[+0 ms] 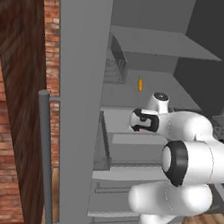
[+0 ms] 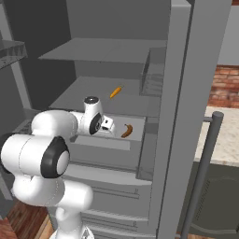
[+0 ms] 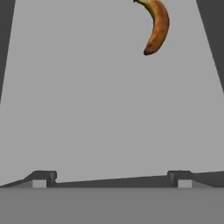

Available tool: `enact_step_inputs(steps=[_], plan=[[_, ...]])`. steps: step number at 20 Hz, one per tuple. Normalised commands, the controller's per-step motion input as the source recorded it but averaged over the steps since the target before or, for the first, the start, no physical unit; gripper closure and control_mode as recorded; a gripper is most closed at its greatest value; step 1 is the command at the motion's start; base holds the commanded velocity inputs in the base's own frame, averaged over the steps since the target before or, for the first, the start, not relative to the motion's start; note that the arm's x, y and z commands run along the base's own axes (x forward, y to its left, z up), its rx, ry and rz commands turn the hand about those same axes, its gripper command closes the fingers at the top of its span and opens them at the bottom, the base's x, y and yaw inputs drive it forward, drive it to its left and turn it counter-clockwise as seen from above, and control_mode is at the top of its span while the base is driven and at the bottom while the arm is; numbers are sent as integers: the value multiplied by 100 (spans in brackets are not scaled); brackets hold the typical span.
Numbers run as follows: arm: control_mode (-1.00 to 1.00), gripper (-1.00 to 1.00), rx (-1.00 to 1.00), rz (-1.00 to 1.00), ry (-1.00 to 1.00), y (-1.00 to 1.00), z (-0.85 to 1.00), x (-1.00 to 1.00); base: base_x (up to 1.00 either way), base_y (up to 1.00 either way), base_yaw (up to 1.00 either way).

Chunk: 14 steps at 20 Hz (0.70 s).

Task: Fully open the fridge drawer.

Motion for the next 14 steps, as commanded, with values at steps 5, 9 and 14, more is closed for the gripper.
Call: enact_step_inputs(steps=[5,9,14], plan=[[-100,-100,0,0,-1,3,-2,-67,0,0,0],[-100,-100,0,1,-5,7,0,-89,0,0,0],[-100,-100,-1,3,-2,14,0,-81,0,0,0]])
